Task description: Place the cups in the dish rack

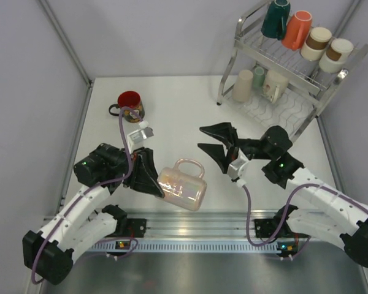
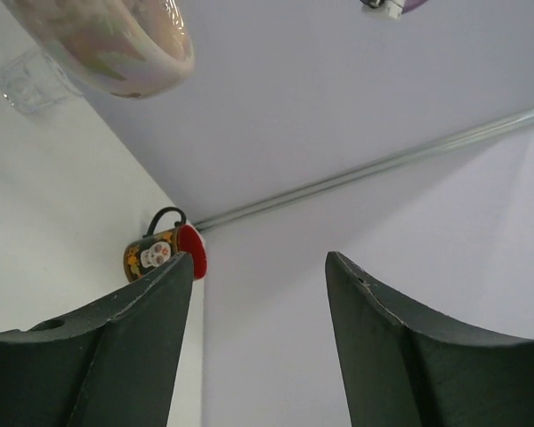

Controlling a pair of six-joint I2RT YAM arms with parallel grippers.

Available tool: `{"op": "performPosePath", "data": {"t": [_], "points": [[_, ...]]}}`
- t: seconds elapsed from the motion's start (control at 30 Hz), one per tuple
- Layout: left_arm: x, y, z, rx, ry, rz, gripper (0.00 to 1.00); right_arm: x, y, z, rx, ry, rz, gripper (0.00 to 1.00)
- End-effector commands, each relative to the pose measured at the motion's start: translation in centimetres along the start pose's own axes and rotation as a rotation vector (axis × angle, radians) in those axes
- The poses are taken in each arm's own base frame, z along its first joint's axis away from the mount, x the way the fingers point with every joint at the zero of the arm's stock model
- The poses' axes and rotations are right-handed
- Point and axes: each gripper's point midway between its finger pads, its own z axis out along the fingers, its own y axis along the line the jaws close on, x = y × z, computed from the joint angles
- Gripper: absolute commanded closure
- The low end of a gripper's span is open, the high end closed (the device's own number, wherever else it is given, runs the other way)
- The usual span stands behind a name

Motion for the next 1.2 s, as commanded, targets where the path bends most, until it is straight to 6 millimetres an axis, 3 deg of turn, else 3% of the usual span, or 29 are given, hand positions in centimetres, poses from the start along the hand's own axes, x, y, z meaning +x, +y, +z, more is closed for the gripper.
{"op": "performPosePath", "data": {"t": [0.0, 0.03, 0.2, 0.33, 0.53, 0.87, 1.17], "points": [[-0.6, -2.1, 0.4, 0.052, -0.054, 0.229, 1.0, -0.4, -1.4, 1.6, 0.007, 0.035, -0.157, 0.39], [-0.6, -2.2, 0.4, 0.056, -0.05, 0.236, 1.0, -1.4, -0.9, 2.4, -0.006, 0.004, -0.165, 0.39], [0.3, -3.2, 0.4, 0.06, -0.023, 0.379, 1.0, -2.5, 0.5, 3.5, 0.013, -0.029, -0.166, 0.41], [0.5, -2.7, 0.4, 0.055, -0.01, 0.392, 1.0, -4.5, 1.9, 4.0, 0.021, -0.076, -0.166, 0.43], [0.5, -1.7, 0.4, 0.056, -0.019, 0.432, 1.0, -7.9, 2.2, 4.3, 0.042, -0.153, -0.202, 0.44], [-2.3, -1.6, 0.8, 0.069, -0.039, 0.301, 1.0, -7.1, 2.4, 4.2, 0.096, -0.033, -0.289, 0.47], [-4.5, -1.7, 1.1, 0.077, -0.062, 0.233, 1.0, -8.2, 3.0, 3.7, 0.116, -0.053, -0.299, 0.47]]}}
